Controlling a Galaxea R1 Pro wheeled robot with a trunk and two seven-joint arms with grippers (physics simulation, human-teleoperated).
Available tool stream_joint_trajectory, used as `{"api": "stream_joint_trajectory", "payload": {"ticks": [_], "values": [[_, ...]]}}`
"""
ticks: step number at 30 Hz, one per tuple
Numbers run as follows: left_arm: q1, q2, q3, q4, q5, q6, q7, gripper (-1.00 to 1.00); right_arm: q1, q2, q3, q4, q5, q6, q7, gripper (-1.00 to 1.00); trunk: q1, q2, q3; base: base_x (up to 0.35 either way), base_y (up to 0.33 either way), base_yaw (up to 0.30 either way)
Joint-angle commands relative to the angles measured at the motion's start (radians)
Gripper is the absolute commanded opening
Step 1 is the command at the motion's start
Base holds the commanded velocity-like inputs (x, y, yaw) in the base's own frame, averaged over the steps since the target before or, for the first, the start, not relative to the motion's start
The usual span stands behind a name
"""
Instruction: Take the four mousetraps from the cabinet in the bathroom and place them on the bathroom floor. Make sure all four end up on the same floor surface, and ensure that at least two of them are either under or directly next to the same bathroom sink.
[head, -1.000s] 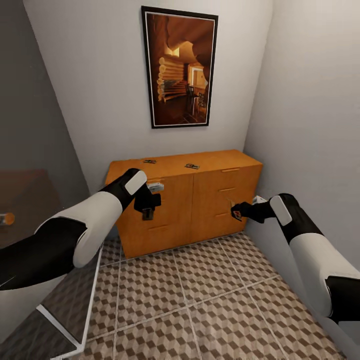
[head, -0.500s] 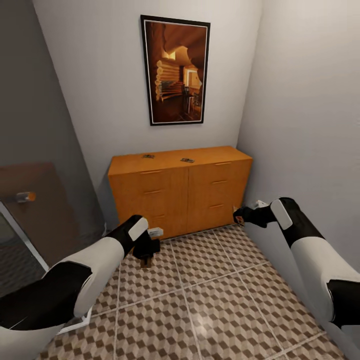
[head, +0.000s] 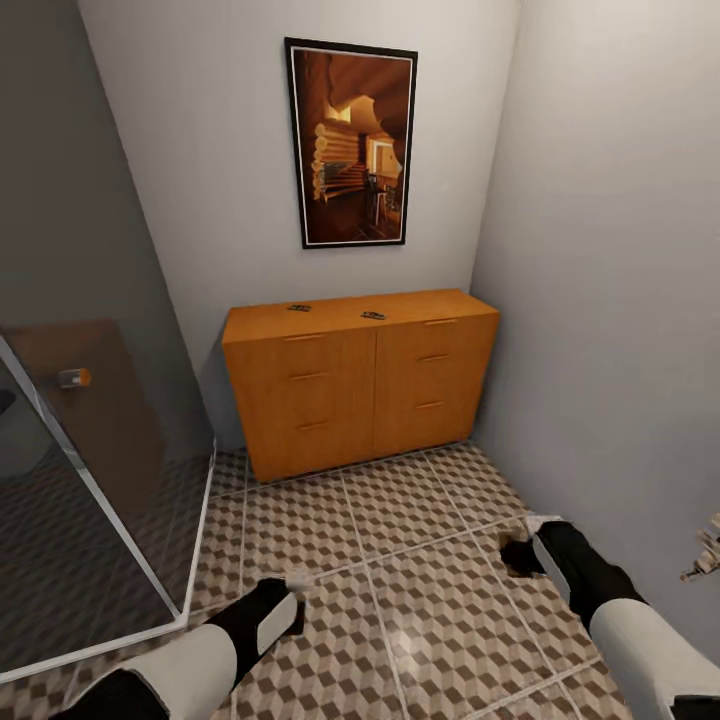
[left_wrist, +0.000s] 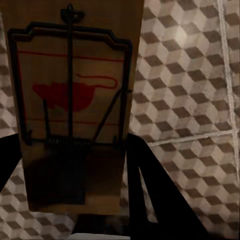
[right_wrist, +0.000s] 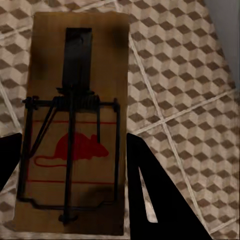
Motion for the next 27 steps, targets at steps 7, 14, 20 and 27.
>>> {"api": "stream_joint_trajectory", "payload": {"ticks": [7, 14, 20, 27], "values": [[0.166, 0.012, -0.189, 0.091, -0.004, -0.347, -0.078, -1.0, 0.071, 0.031, 0.064, 0.351, 0.025, -0.38, -0.001, -1.0, 0.0, 0.0, 0.0, -0.001, 0.0, 0.0], [0.225, 0.047, -0.199, 0.205, -0.002, -0.515, -0.226, -1.0, 0.105, 0.068, 0.074, 0.511, 0.024, -0.547, -0.002, -1.0, 0.0, 0.0, 0.0, 0.0, 0.0, -0.001], [0.282, 0.065, -0.199, 0.223, -0.001, -0.607, -0.242, -1.0, 0.174, 0.104, 0.075, 0.534, 0.024, -0.636, -0.002, -1.0, 0.0, 0.0, 0.001, 0.0, 0.0, -0.165], [0.296, 0.073, -0.198, 0.25, 0.001, -0.628, -0.242, -1.0, 0.211, 0.115, 0.073, 0.539, 0.015, -0.661, -0.003, -1.0, 0.0, 0.0, 0.006, 0.0, 0.0, -0.275]]}}
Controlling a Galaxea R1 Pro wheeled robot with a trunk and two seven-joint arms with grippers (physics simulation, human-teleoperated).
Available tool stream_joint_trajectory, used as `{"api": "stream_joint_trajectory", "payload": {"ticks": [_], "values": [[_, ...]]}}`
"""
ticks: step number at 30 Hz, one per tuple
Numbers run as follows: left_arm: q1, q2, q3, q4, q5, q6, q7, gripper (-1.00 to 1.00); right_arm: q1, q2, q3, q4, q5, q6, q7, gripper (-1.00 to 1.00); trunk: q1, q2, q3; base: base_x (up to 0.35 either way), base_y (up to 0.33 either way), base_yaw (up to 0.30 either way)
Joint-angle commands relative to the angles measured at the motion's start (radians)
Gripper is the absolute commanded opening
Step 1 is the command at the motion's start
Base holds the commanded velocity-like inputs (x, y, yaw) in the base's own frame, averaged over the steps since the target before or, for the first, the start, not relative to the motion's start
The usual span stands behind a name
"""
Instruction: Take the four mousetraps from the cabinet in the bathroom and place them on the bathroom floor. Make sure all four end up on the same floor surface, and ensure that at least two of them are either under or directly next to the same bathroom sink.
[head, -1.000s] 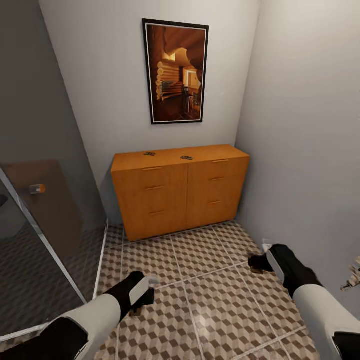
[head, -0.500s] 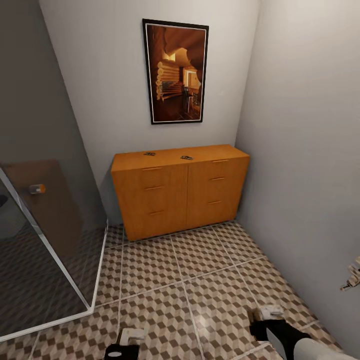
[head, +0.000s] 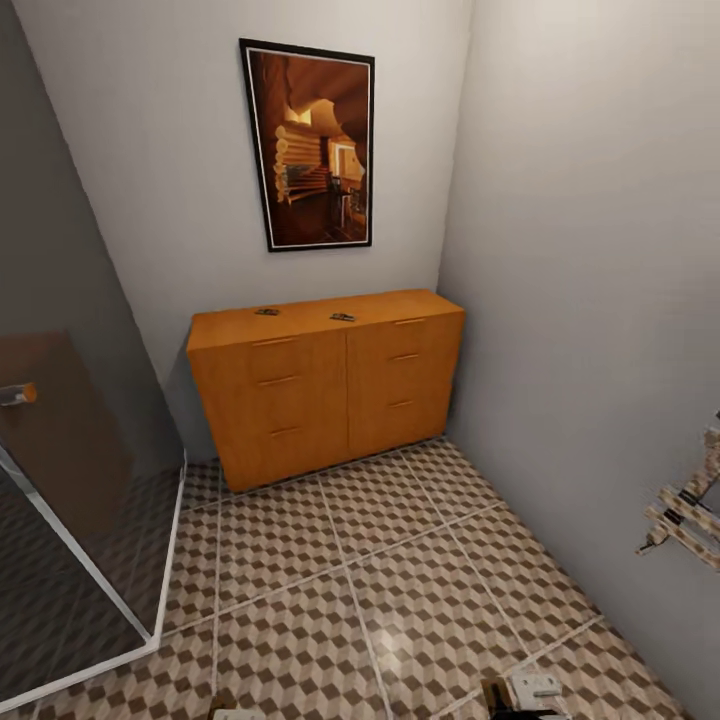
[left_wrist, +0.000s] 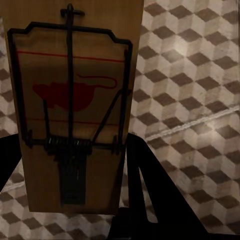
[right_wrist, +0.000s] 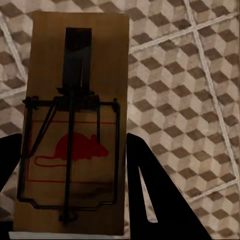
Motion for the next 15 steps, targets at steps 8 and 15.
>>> {"api": "stream_joint_trajectory", "payload": {"ticks": [8, 15], "values": [[0.004, 0.015, 0.001, 0.002, -0.003, 0.003, 0.001, -1.0, 0.021, 0.002, 0.0, 0.001, -0.003, -0.002, 0.001, -1.0, 0.0, 0.0, 0.007, 0.0, 0.0, -0.266], [0.005, 0.021, 0.001, 0.002, -0.003, 0.002, 0.001, -1.0, 0.022, 0.002, 0.0, 0.001, -0.003, -0.002, 0.001, -1.0, 0.0, 0.0, 0.014, 0.0, 0.0, -0.26]]}}
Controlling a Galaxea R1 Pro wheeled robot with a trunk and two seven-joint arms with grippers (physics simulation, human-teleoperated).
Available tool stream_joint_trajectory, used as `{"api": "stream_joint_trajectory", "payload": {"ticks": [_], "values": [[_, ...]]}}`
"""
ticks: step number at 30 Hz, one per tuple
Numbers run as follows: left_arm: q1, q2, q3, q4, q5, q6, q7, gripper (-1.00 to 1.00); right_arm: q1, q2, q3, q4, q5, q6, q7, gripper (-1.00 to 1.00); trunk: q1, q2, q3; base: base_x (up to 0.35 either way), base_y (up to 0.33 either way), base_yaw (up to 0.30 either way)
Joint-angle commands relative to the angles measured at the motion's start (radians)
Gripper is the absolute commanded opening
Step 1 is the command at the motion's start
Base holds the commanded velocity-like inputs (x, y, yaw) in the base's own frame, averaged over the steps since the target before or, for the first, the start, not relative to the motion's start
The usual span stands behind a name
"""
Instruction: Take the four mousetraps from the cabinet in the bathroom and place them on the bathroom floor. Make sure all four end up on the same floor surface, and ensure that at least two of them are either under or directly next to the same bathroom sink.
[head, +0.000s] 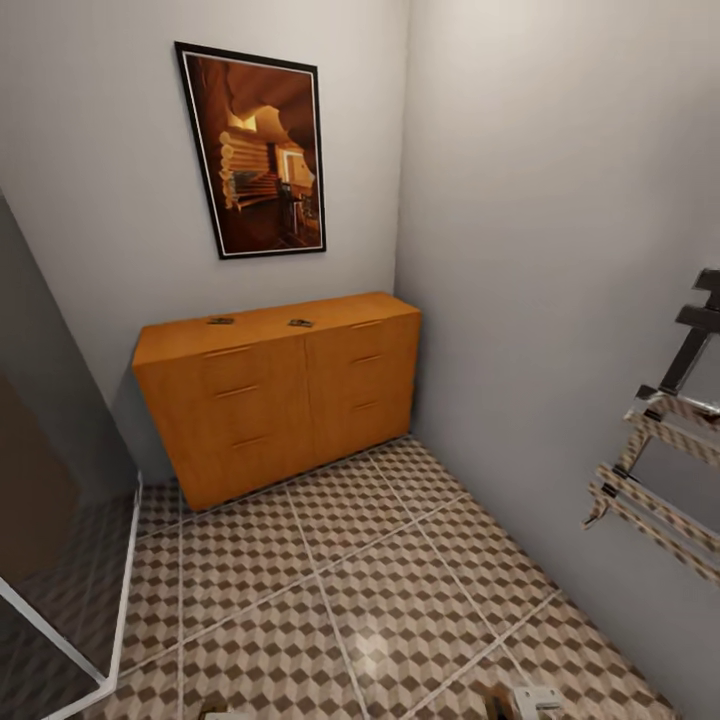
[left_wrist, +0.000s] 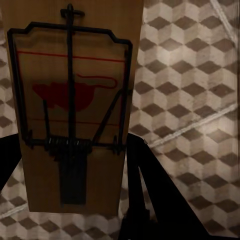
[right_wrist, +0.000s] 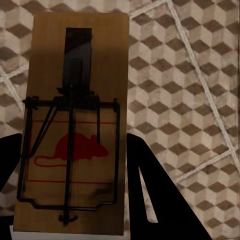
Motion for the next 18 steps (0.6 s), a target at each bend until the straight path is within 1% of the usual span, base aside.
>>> {"api": "stream_joint_trajectory", "payload": {"ticks": [1, 9, 11, 13, 18], "values": [[0.0, 0.0, 0.0, 0.0, -0.003, 0.0, 0.001, -1.0, 0.0, 0.0, 0.0, 0.0, -0.003, 0.0, 0.001, -1.0, 0.0, 0.0, 0.001, 0.0, 0.0, -0.259], [0.0, 0.0, 0.0, 0.0, -0.003, 0.001, 0.001, -1.0, 0.0, 0.002, -0.001, 0.0, -0.005, 0.002, -0.003, -1.0, 0.0, 0.0, 0.009, 0.0, 0.0, -0.259], [0.0, -0.001, 0.0, 0.0, -0.003, 0.003, 0.004, -1.0, 0.0, 0.012, -0.001, 0.008, -0.006, 0.002, -0.006, -1.0, 0.0, 0.0, 0.011, 0.0, 0.0, -0.259], [0.001, -0.001, 0.0, 0.0, -0.003, 0.003, 0.006, -1.0, 0.001, 0.016, -0.001, 0.011, -0.005, 0.002, -0.006, -1.0, 0.0, 0.0, 0.013, 0.0, 0.0, -0.259], [0.002, -0.001, 0.001, 0.0, -0.002, 0.003, 0.007, -1.0, 0.006, 0.018, -0.001, 0.012, -0.002, 0.0, -0.006, -1.0, 0.0, 0.0, 0.018, 0.0, 0.0, -0.259]]}}
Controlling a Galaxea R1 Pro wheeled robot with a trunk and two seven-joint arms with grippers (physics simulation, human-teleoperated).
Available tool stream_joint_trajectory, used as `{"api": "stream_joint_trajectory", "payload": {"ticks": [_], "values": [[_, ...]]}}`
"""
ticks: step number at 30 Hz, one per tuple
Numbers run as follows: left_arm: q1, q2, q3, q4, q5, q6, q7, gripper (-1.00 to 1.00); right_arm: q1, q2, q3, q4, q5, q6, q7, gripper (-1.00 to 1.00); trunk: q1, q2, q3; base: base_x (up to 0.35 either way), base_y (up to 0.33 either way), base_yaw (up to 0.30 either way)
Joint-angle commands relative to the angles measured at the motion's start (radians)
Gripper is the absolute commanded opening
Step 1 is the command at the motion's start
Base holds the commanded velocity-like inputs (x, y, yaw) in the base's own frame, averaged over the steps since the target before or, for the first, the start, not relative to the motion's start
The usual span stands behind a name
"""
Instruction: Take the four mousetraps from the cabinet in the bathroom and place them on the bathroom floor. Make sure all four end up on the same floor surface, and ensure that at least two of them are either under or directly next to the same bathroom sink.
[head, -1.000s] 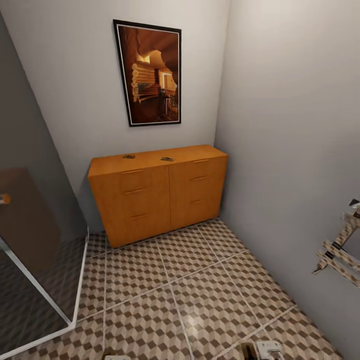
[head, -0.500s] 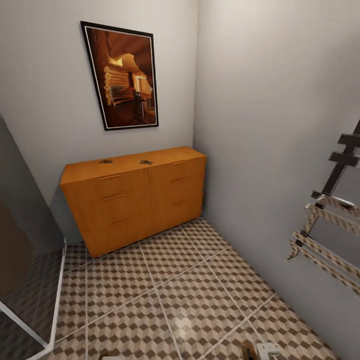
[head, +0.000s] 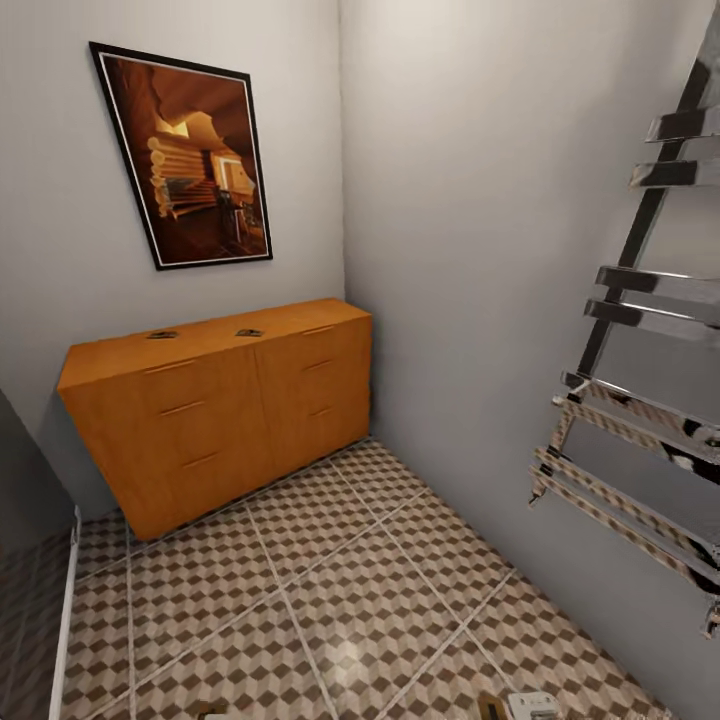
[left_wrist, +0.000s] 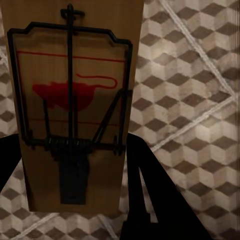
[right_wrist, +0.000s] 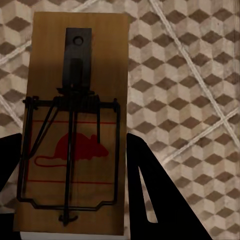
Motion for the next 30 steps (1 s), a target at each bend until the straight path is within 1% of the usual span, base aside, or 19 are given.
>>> {"api": "stream_joint_trajectory", "payload": {"ticks": [1, 8, 19, 25, 30], "values": [[0.0, 0.0, 0.0, 0.0, -0.003, 0.001, 0.001, -1.0, 0.0, 0.0, 0.0, 0.0, -0.002, 0.0, 0.001, -1.0, 0.0, 0.0, 0.001, 0.0, 0.0, -0.256], [0.001, 0.003, 0.002, 0.0, -0.003, -0.001, 0.001, -1.0, 0.002, 0.0, 0.001, 0.002, 0.006, -0.001, 0.004, -1.0, 0.0, 0.0, 0.009, 0.0, 0.0, -0.246], [0.003, 0.002, 0.002, 0.0, -0.003, -0.002, 0.001, -1.0, 0.006, 0.0, 0.001, 0.002, 0.007, -0.002, 0.005, -1.0, 0.0, 0.0, 0.02, 0.0, 0.0, -0.245], [0.003, 0.002, 0.002, 0.0, -0.003, -0.002, 0.001, -1.0, 0.008, 0.0, 0.0, 0.001, -0.002, -0.001, 0.004, -1.0, 0.0, 0.0, 0.024, 0.0, 0.0, -0.267], [0.004, 0.002, 0.002, 0.0, -0.003, -0.002, 0.001, -1.0, 0.008, 0.0, -0.002, 0.0, -0.008, 0.001, 0.002, -1.0, 0.0, 0.0, 0.022, 0.0, 0.0, -0.273]]}}
